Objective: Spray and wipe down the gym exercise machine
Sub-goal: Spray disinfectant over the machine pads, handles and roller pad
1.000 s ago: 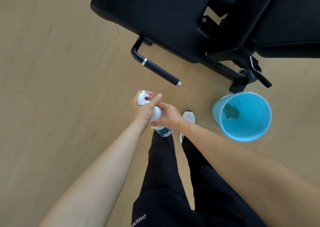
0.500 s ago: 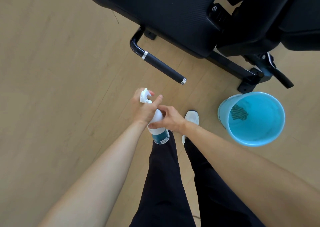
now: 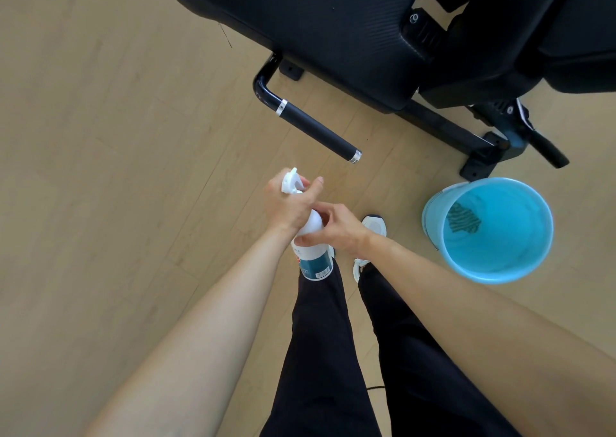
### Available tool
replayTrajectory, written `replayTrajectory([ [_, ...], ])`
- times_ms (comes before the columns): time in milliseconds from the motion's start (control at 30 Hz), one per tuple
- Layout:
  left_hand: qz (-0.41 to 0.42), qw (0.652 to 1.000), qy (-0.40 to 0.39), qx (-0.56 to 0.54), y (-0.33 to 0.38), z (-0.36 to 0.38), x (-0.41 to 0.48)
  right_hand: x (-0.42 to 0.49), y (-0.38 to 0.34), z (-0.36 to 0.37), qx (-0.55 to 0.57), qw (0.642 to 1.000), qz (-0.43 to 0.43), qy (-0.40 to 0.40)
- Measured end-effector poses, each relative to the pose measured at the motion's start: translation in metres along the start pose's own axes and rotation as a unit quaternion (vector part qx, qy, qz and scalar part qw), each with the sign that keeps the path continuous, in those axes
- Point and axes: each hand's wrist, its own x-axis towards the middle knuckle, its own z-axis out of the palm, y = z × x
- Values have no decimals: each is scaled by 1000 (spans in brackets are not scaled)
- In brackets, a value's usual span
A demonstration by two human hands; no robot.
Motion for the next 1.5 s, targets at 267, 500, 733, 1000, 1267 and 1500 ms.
replayTrajectory([
  [267, 0, 999, -32, 4, 11, 3, -13, -17, -1, -8, 0, 1000, 11, 5],
  [500, -73, 997, 7, -26, 29, 17, -37, -45, 0, -20, 8, 1000, 19, -12],
  [733, -47, 998, 17, -50, 33, 15, -48, -56, -14, -31, -21, 1000, 15, -16],
  [1000, -92, 994, 42, -45, 73, 10, -61, -72, -38, -36, -25, 999, 9, -29],
  [1267, -76, 997, 20, -17, 118, 13, -94, -118, -66, -51, -18, 999, -7, -42],
  [1500, 29, 999, -19, -33, 164, 6, -92, -140, -111, -64, 2, 999, -48, 22],
])
